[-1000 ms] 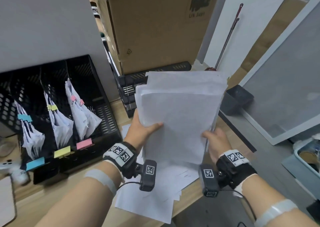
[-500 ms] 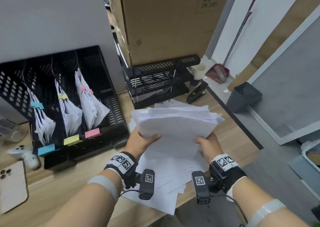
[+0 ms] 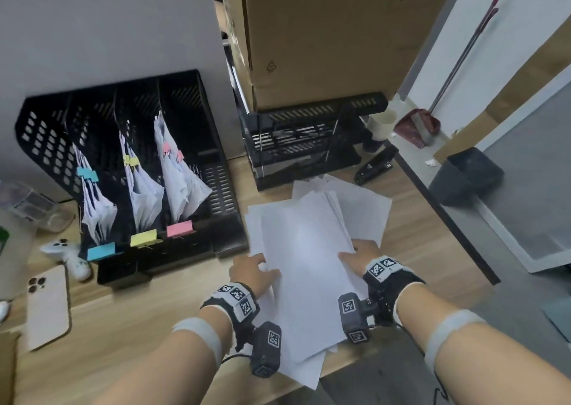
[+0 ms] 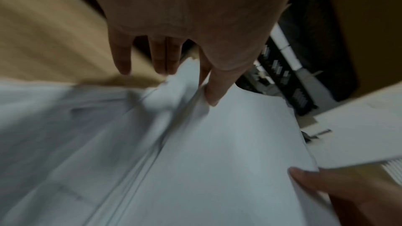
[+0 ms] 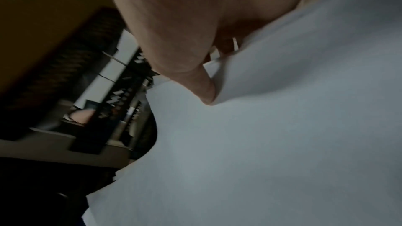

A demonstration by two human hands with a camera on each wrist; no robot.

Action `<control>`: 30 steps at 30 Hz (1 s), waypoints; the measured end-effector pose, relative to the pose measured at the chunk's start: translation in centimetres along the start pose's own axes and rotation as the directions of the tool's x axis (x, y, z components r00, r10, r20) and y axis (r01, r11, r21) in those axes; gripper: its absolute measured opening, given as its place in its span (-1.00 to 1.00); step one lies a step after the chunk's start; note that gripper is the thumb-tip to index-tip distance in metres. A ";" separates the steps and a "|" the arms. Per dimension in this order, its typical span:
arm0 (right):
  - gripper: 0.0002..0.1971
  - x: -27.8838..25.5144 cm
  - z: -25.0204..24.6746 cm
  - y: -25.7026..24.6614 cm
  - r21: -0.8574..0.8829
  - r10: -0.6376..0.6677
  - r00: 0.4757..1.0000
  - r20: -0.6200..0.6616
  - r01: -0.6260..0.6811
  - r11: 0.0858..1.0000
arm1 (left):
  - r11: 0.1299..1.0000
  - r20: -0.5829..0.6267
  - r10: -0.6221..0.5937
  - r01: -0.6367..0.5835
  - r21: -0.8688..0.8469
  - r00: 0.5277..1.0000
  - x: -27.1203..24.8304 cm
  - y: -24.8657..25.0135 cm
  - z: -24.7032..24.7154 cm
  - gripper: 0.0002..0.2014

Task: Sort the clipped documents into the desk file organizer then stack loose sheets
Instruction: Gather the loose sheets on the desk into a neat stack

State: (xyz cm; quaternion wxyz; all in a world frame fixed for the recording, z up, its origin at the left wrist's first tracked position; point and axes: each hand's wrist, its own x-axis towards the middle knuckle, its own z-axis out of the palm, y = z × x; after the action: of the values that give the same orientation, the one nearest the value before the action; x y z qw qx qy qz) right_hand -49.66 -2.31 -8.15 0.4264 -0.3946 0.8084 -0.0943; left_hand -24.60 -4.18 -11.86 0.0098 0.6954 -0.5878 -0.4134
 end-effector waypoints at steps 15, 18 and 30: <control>-0.69 1.4 2.7 1.1 0.121 0.090 0.978 0.186 -0.114 0.986 | 0.965 -0.055 0.135 -0.144 -0.220 0.989 1.0 -0.2 0.9 -0.66; -0.77 0.9 2.2 1.7 0.256 -0.007 0.981 0.194 -0.044 0.966 | 0.933 -0.052 0.100 -0.111 -0.344 0.994 1.6 -0.1 0.5 -0.37; -0.62 1.4 -1.3 6.5 0.304 0.442 0.894 -0.076 -0.402 0.864 | 0.961 0.068 -0.053 0.070 -0.267 0.996 4.7 1.1 -0.1 -0.38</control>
State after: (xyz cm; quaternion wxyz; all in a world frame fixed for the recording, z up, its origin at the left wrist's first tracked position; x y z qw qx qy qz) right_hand -54.67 0.80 -11.36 0.4291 -0.1356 0.8820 -0.1400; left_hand -25.59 -8.44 -13.88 0.0736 0.6927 -0.5043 -0.5103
